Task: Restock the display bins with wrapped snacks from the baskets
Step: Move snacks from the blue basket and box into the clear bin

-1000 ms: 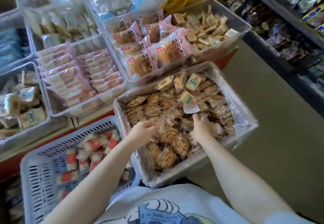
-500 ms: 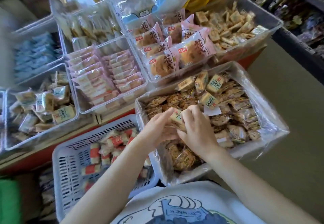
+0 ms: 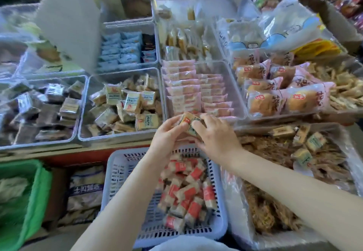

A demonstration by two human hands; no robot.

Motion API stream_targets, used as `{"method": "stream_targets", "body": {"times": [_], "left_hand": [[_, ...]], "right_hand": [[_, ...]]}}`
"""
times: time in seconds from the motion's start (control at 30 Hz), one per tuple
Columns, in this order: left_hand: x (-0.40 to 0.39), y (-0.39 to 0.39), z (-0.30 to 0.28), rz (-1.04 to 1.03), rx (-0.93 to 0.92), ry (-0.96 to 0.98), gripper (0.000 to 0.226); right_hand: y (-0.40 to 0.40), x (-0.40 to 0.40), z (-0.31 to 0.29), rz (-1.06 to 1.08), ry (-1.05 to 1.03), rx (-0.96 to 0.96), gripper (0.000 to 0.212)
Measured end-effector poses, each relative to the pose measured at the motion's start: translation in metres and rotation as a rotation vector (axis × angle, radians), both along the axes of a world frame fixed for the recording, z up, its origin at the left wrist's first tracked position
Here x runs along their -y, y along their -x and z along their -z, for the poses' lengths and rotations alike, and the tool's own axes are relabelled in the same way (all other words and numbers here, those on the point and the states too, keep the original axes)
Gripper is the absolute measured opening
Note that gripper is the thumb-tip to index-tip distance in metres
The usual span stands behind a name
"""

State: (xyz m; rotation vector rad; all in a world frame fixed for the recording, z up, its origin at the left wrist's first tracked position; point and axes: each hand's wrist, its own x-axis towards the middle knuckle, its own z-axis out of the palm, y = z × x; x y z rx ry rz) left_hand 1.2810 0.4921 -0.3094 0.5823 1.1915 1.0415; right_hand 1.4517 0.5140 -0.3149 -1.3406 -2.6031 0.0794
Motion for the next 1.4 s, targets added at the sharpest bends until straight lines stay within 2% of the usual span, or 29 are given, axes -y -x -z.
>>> {"method": "stream_targets", "body": {"times": [0.07,0.1,0.17,0.23,0.37,0.57,0.67,0.8,0.9,1.07,1.2,1.27,1.33,1.4], "left_hand": [[-0.008,0.048,0.005,-0.128,-0.129,-0.025,0.029],[-0.011,0.074,0.012,-0.19,-0.294,-0.038,0.027],[-0.016,0.126,0.034,-0.25,-0.783,-0.085,0.038],[-0.019,0.174,0.061,-0.167,-1.204,-0.08,0.058],[-0.019,0.223,0.104,0.256,-1.569,0.039,0.087],[-0.019,0.226,0.108,0.36,-1.591,0.004,0.108],[-0.022,0.227,0.11,0.364,-1.55,0.035,0.112],[-0.026,0.227,0.111,0.355,-1.518,0.041,0.111],[-0.026,0.228,0.111,0.368,-1.521,0.05,0.112],[-0.026,0.229,0.108,0.364,-1.525,0.082,0.112],[-0.024,0.231,0.098,0.412,-1.517,0.138,0.115],[-0.02,0.225,0.091,0.356,-1.513,0.151,0.112],[-0.019,0.198,0.079,0.199,-1.546,0.015,0.099],[-0.02,0.146,0.062,0.096,-1.512,-0.268,0.076]], "right_hand": [[0.049,-0.026,-0.003,-0.039,0.05,0.016,0.051],[0.074,-0.039,-0.003,-0.06,0.079,0.026,0.051],[0.122,-0.066,-0.006,-0.101,0.097,0.022,0.046],[0.167,-0.094,-0.009,-0.113,0.116,-0.015,0.045],[0.25,-0.15,-0.009,-0.036,0.137,-0.063,0.049],[0.337,-0.212,0.004,-0.002,0.198,-0.107,0.031],[0.366,-0.225,0.033,-0.081,0.242,0.076,0.018],[0.371,-0.228,0.059,0.043,0.385,0.325,0.047],[0.36,-0.228,0.056,0.087,0.354,0.411,0.055],[0.327,-0.187,0.048,0.064,0.202,0.062,0.039],[0.265,-0.127,0.045,-0.023,0.223,-0.267,0.025],[0.215,-0.09,0.041,-0.004,0.273,-0.351,0.019],[0.153,-0.053,0.041,0.097,0.341,-0.386,0.017],[0.09,-0.02,0.048,0.256,0.398,-0.417,0.017]]}}
